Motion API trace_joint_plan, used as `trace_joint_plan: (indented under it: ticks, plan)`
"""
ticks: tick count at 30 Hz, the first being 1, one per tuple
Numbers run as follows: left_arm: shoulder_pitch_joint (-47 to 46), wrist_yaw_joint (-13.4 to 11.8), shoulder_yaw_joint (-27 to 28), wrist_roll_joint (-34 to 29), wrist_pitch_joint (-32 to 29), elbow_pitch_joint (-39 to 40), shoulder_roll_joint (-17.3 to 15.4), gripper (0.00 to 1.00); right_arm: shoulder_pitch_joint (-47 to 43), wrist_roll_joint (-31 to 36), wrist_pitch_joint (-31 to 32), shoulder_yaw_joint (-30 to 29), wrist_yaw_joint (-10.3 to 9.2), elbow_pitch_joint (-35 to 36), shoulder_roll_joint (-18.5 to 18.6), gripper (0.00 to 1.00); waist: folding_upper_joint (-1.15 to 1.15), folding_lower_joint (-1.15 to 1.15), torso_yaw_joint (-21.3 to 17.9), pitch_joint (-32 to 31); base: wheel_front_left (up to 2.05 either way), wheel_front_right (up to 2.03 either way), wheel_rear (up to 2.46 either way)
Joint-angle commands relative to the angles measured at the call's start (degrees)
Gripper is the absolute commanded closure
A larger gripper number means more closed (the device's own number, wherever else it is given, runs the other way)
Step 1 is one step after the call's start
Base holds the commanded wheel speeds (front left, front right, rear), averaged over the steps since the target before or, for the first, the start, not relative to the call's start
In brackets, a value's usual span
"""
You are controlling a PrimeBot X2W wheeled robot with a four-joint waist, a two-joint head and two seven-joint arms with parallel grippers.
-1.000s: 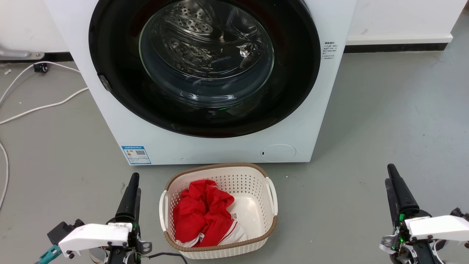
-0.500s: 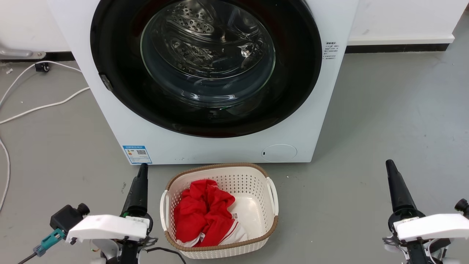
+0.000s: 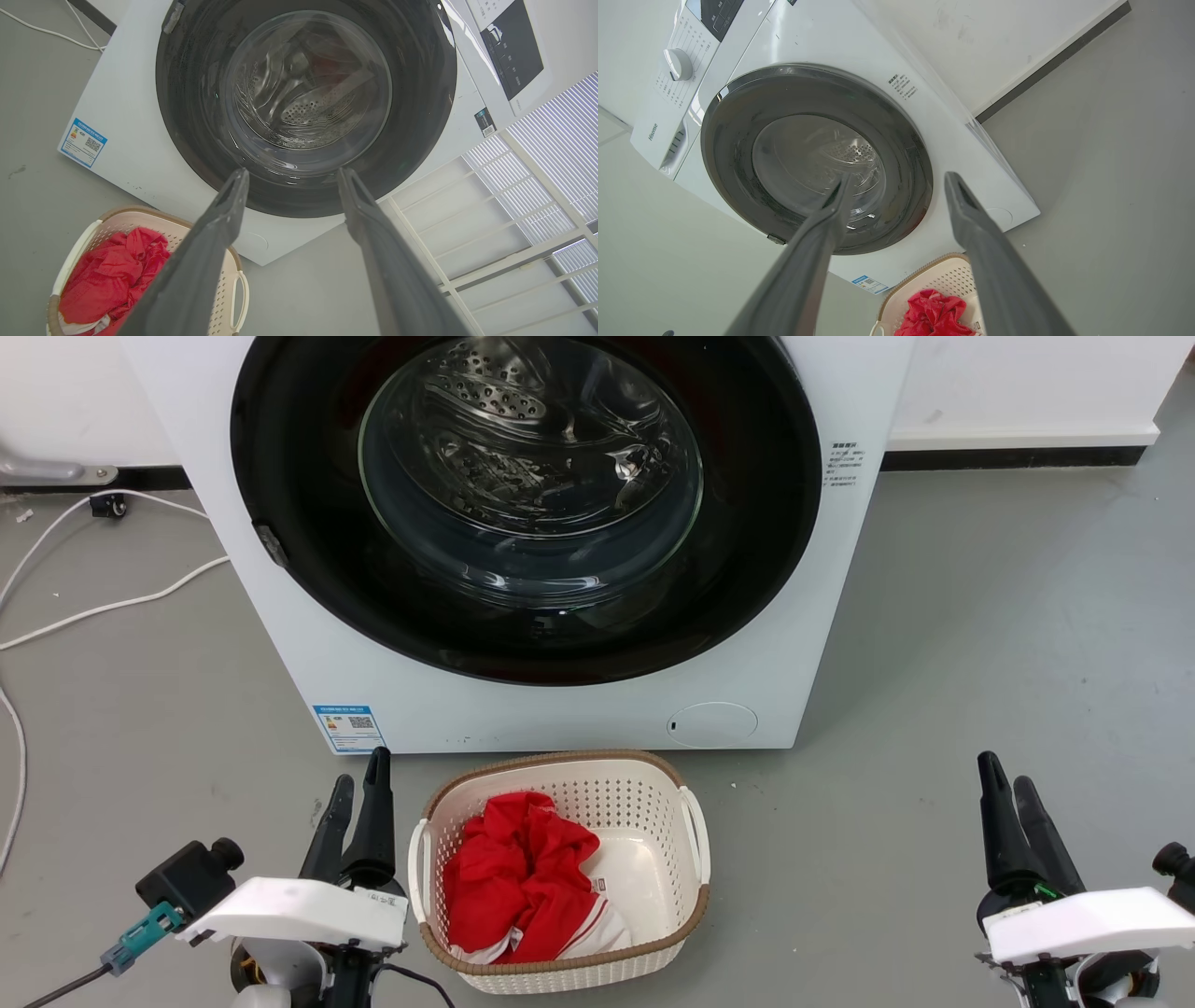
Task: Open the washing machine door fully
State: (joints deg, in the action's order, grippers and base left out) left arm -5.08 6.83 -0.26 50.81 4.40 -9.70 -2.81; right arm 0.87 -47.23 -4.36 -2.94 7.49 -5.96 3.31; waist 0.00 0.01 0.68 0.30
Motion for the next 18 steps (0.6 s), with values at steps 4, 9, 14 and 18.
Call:
trace_joint_plan:
  ticks: [4, 9, 14, 18]
  plan:
    - [-1.64, -0.26, -0.51, -4.19, 1.22, 0.93, -0.17, 0.0, -0.04, 4.78, -0.74, 0.03, 0.0, 1.28, -0.07, 0.0, 0.0, 0.0, 0.04, 0.07, 0.0, 0.0, 0.0]
    - [-1.8, -0.57, -0.86, -8.19, 2.1, 1.16, -0.17, 0.0, -0.25, 8.9, -0.89, -0.01, 0.0, 1.74, -0.11, 0.0, 0.0, 0.0, 0.12, 0.21, 0.0, 0.0, 0.0]
    - [-1.86, -0.76, -1.12, -10.87, 2.75, 1.33, -0.17, 0.0, -0.43, 12.0, -1.17, -0.04, 0.0, 2.35, -0.13, 0.0, 0.0, 0.0, 0.17, 0.23, 0.0, 0.0, 0.0]
    - [-1.75, -0.85, -1.25, -13.71, 3.41, 1.5, -0.16, 0.0, -0.66, 15.15, -1.2, -0.18, 0.0, 3.19, -0.16, 0.0, 0.0, 0.0, 0.16, 0.24, 0.0, 0.0, 0.0]
